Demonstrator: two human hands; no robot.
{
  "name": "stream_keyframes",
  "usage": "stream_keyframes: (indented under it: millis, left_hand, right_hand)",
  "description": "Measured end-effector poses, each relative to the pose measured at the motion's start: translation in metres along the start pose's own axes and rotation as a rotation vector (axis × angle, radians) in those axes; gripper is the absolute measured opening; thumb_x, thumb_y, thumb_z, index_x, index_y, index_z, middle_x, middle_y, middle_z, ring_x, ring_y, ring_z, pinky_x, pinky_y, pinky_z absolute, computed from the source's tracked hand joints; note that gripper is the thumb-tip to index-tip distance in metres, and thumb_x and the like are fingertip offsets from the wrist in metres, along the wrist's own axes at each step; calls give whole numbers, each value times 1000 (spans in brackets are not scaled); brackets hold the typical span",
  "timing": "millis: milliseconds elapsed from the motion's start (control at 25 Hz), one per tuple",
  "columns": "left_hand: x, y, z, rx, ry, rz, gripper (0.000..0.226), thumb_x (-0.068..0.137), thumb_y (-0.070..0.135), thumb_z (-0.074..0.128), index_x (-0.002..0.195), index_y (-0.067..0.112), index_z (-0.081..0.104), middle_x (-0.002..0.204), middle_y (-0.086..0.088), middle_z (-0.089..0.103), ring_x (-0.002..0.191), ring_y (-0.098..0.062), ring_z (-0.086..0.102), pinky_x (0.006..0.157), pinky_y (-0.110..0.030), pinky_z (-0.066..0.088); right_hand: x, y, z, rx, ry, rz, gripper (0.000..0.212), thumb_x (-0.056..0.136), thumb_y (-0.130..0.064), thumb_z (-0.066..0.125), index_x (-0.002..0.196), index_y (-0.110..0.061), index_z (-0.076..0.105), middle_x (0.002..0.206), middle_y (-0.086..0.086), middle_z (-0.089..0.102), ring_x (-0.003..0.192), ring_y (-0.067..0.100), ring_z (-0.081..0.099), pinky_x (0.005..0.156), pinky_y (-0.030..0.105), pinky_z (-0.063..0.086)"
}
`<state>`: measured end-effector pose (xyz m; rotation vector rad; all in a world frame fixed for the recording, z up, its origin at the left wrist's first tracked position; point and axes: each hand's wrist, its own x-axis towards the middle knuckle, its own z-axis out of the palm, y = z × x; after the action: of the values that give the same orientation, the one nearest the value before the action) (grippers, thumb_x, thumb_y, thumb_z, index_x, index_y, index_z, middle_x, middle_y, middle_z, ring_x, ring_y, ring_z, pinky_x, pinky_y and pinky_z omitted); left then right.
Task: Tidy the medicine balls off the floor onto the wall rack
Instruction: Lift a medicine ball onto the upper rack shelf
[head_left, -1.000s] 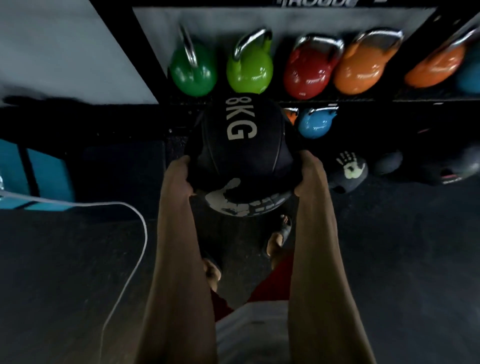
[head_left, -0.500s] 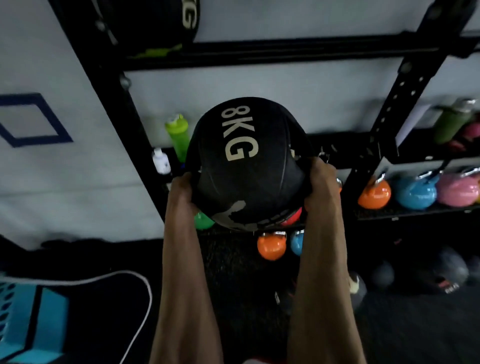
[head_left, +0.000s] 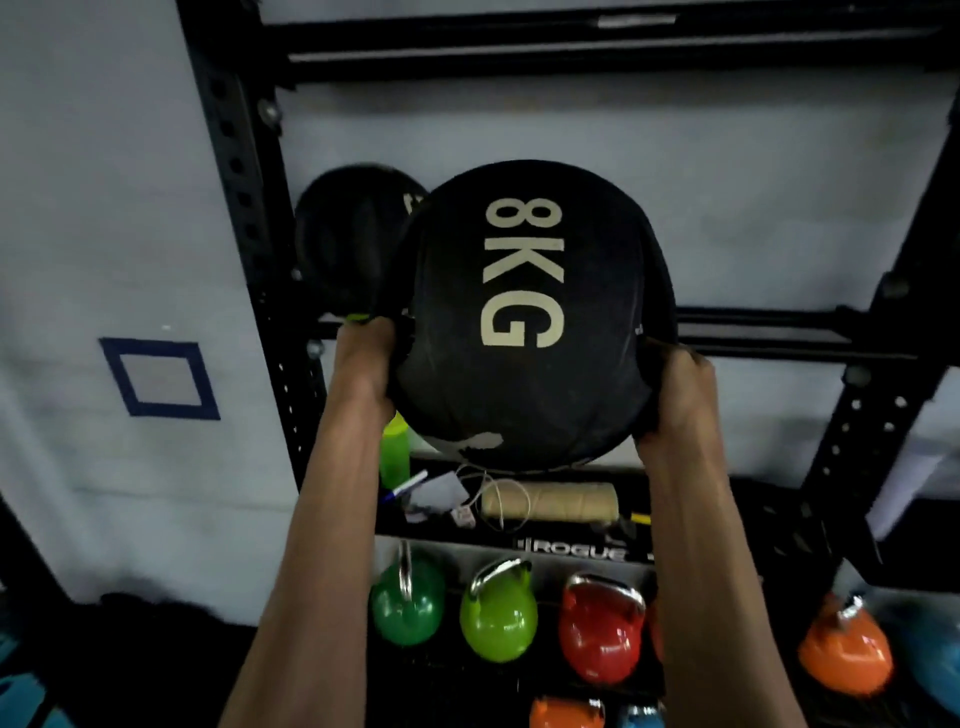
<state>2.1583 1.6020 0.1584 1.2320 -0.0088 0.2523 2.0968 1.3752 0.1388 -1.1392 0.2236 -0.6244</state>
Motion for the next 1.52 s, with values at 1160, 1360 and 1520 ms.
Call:
stream_keyframes:
  millis: [1160,1360,1520]
  left_hand:
    - [204,-60,129,-128,281,186,34,88,-12,49,113,3,67,98,-15,71,91,-29,71,80,-40,59]
    - [207,-61,132,-211,317,141,34,90,-10,50,100,17,69,97,-11,72,93,-29,71,84,-40,60]
    - [205,-62,145,-297,421,118,25,86,-8,56,97,11,67,91,-10,69,89,-28,69,79,-36,60]
  right_hand:
    - [287,29,83,-136,-279,-89,25,96,-2,45,99,-12,67,93,16,67,89,34,63,91,58,52]
    - [300,30,86,-216,-322,-69,21,101,-9,45,106,-14,65,93,9,70,88,27,68,88,48,56]
    - [301,26,78,-335,-324,-123,31,106,-31,43,126,-16,62,112,4,71,105,22,67,90,41,56]
